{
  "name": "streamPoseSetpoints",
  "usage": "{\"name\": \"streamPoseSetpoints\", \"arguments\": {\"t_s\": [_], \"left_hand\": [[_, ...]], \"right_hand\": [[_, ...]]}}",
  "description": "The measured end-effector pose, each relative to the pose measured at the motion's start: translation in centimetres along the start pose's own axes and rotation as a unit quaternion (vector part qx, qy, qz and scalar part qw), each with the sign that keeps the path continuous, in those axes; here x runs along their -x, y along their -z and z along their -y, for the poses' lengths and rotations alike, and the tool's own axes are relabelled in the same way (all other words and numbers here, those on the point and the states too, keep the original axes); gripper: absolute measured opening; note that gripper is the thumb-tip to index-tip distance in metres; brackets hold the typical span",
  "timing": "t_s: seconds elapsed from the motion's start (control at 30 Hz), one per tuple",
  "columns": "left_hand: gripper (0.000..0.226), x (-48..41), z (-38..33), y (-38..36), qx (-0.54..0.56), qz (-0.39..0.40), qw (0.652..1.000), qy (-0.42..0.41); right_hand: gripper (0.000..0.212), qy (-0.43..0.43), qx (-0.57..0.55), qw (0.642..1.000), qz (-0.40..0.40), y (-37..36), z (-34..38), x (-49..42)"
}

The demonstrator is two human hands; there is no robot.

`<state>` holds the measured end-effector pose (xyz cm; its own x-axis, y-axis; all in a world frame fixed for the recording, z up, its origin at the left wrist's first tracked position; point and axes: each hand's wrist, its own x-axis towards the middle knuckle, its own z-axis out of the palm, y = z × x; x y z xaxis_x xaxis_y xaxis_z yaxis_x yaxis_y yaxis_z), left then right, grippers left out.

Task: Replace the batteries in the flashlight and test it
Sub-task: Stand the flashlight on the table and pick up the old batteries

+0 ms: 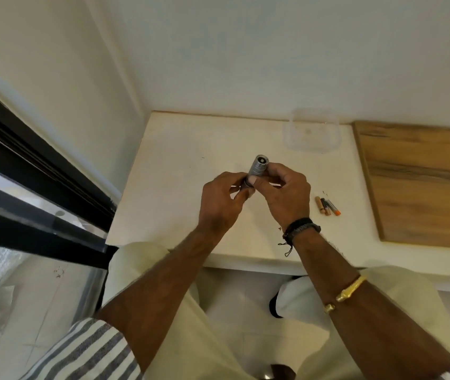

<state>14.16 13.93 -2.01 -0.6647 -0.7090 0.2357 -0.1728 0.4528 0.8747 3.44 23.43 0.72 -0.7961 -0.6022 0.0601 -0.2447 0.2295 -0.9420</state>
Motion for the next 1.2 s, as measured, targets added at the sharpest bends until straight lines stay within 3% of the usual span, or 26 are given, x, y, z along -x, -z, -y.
{"name": "streamPoseSetpoints", "arguments": {"t_s": [0.57,1.2], "left_hand": [[0.015,-16.2,4.8,-0.2,-0.061,-0.005,0.998,0.011],[0.019,-21.7,8.1,-1.8,-0.070,0.000,0.997,0.013]], "right_hand": [[0.037,0.077,0.064,0.995,0.001,-6.0,-0.2,-15.6],[0.034,0.080,0.088,0.993,-0.025,-8.2,-2.3,-20.8]]}}
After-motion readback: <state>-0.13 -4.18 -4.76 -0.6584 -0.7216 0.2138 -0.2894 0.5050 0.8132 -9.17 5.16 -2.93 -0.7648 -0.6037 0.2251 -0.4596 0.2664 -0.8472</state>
